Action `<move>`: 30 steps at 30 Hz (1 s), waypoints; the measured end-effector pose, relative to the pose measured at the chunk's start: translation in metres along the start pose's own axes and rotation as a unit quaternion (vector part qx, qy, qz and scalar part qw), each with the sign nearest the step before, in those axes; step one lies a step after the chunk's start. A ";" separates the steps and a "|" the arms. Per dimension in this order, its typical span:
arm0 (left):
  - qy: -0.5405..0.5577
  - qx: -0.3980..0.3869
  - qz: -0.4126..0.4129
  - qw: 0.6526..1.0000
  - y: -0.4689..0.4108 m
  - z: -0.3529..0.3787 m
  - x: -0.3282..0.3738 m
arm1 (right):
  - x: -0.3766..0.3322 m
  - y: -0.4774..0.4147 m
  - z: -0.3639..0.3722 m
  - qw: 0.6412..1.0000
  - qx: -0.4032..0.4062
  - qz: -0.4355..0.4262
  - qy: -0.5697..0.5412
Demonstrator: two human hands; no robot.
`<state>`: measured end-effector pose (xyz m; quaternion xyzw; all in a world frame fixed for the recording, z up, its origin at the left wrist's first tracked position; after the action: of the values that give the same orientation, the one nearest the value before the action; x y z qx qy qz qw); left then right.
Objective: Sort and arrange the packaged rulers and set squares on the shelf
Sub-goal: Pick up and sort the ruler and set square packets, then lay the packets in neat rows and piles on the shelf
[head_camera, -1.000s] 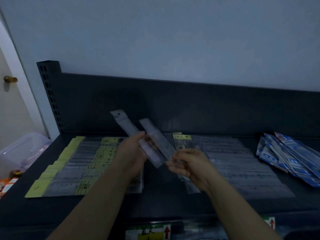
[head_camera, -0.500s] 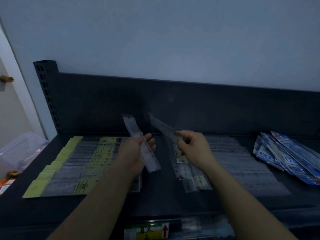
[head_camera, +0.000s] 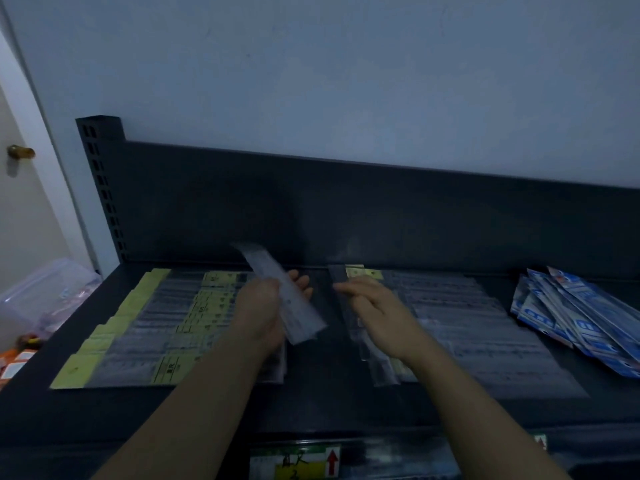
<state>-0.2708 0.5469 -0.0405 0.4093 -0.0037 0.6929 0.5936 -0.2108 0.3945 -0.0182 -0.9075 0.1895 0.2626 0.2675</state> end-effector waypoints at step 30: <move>-0.106 0.005 -0.017 0.994 -0.003 -0.033 0.012 | 0.034 0.013 0.024 0.970 -0.113 -0.011 0.217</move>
<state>-0.2862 0.5739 -0.0565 0.4828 -0.0564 0.6358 0.5996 -0.1989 0.3908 -0.0604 -0.9692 0.2020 0.0767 0.1184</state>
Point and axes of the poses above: each hand's wrist, its own y-axis away from the middle knuckle, its own z-axis out of the palm, x = y × z, the point moved 3 cm from there along -y, towards the middle knuckle, and after that the axes turned 14 degrees about -z, right-handed, at the moved point
